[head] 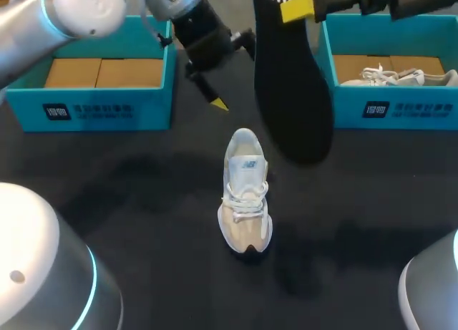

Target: Take the shoe out of the shoebox, open the shoe tongue, remove and reinsert the insole, then place the shoe into the shoebox

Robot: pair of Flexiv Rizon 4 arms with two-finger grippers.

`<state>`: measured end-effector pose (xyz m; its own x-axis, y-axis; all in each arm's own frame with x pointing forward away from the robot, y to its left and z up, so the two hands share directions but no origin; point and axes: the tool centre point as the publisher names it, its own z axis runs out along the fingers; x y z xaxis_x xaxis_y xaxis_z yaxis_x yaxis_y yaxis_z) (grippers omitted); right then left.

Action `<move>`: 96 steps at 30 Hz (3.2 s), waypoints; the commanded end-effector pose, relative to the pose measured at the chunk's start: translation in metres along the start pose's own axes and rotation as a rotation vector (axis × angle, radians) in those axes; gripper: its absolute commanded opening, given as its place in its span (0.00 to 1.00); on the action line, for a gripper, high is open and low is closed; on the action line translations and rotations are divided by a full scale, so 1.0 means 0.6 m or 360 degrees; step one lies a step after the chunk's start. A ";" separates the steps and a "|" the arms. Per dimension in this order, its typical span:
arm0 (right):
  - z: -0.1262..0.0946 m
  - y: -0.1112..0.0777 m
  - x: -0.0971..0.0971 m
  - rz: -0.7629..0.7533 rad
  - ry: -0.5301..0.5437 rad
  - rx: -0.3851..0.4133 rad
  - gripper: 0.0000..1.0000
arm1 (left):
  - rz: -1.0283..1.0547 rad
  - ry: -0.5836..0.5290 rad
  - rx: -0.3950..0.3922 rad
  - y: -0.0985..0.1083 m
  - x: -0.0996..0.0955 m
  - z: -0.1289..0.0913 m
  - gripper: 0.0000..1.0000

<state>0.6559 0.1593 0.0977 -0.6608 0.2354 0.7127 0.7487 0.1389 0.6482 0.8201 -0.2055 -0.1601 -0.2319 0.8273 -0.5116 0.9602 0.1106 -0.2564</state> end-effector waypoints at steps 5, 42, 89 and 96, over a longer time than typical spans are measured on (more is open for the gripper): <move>-0.017 0.036 -0.038 0.0201 0.0095 -0.0069 0.00 | 0.0073 -0.0369 -0.0041 -0.021 0.006 -0.046 1.00; -0.014 0.045 -0.239 0.1176 0.0168 -0.0073 0.00 | 0.0547 -0.1334 -0.0170 -0.120 -0.012 -0.181 1.00; 0.131 0.058 -0.298 0.1449 0.0140 -0.0031 0.00 | 0.0824 -0.1570 0.0019 -0.146 -0.071 -0.172 0.23; 0.131 0.058 -0.298 0.1448 0.0140 -0.0039 0.00 | 0.0819 -0.1564 0.0027 -0.145 -0.071 -0.169 0.00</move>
<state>0.8054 0.1962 -0.0279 0.1808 0.1720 0.9684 0.9822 -0.0818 -0.1689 0.7606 -0.1923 -0.0326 0.1631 -0.0247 -0.9863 0.9773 -0.1329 0.1649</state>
